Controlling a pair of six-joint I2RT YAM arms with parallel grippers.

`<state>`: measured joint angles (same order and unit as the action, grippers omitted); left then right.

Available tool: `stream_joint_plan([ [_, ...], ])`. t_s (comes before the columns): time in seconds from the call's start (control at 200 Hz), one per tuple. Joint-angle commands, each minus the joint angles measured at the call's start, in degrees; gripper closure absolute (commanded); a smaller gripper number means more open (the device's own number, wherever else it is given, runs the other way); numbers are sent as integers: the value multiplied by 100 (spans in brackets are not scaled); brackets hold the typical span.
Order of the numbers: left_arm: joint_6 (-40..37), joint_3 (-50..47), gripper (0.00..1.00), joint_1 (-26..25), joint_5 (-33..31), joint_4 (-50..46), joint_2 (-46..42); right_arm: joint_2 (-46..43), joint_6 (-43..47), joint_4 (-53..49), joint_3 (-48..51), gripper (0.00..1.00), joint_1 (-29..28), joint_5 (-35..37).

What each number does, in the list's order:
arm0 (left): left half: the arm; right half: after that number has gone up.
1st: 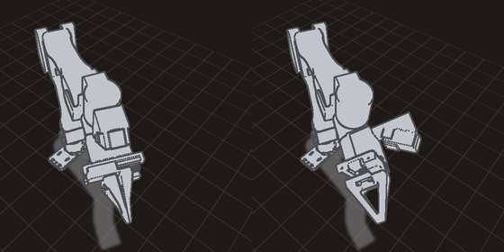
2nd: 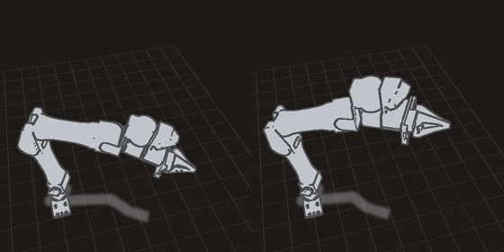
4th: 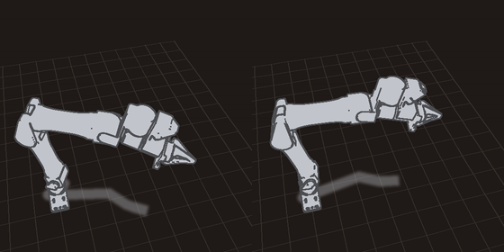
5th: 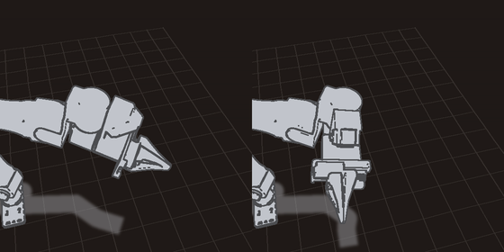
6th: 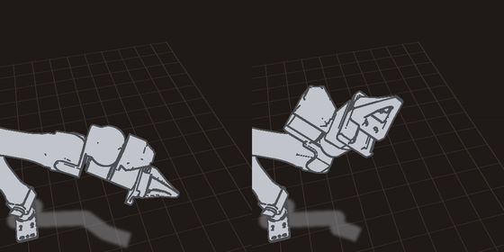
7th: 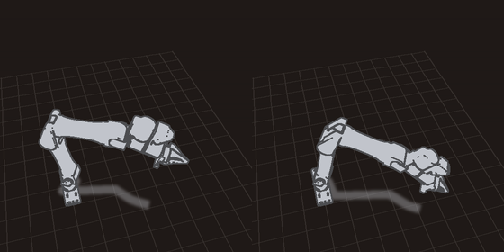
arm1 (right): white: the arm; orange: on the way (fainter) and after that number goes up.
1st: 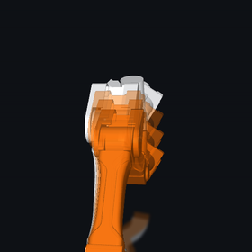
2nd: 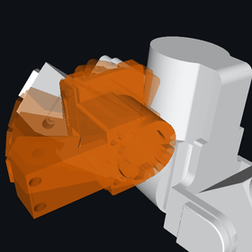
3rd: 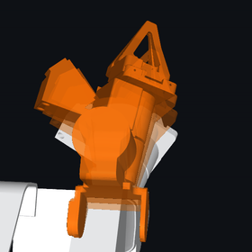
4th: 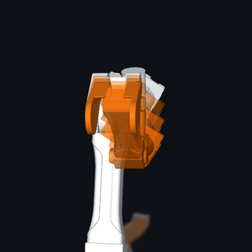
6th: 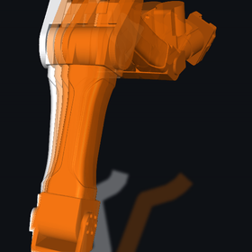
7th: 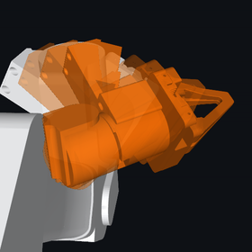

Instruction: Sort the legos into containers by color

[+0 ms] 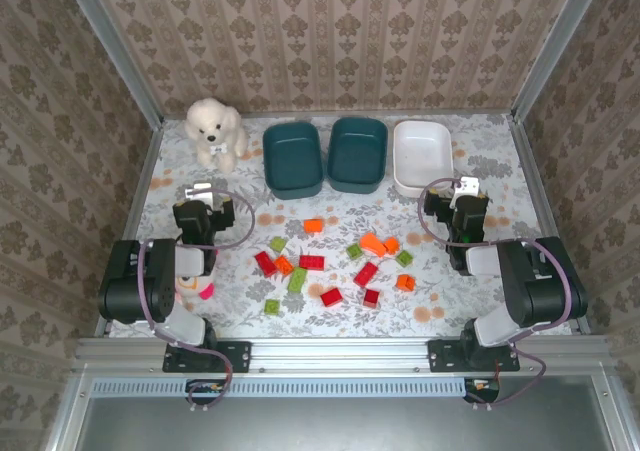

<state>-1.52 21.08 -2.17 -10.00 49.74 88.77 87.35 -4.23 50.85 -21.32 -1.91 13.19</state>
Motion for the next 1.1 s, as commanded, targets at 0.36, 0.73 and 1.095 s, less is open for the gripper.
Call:
stream_joint_plan([
  [0.36, 15, 108, 0, -11, 92, 133, -75, 28, 55, 48, -78, 0, -37, -54],
  [0.73, 16, 111, 0, -11, 86, 132, -69, 28, 67, 48, -83, 0, -42, -55],
  [1.095, -673, 242, 0, -1250, -1479, -1145, -1705, -1894, 212, -1275, -158, 0, -396, 961],
])
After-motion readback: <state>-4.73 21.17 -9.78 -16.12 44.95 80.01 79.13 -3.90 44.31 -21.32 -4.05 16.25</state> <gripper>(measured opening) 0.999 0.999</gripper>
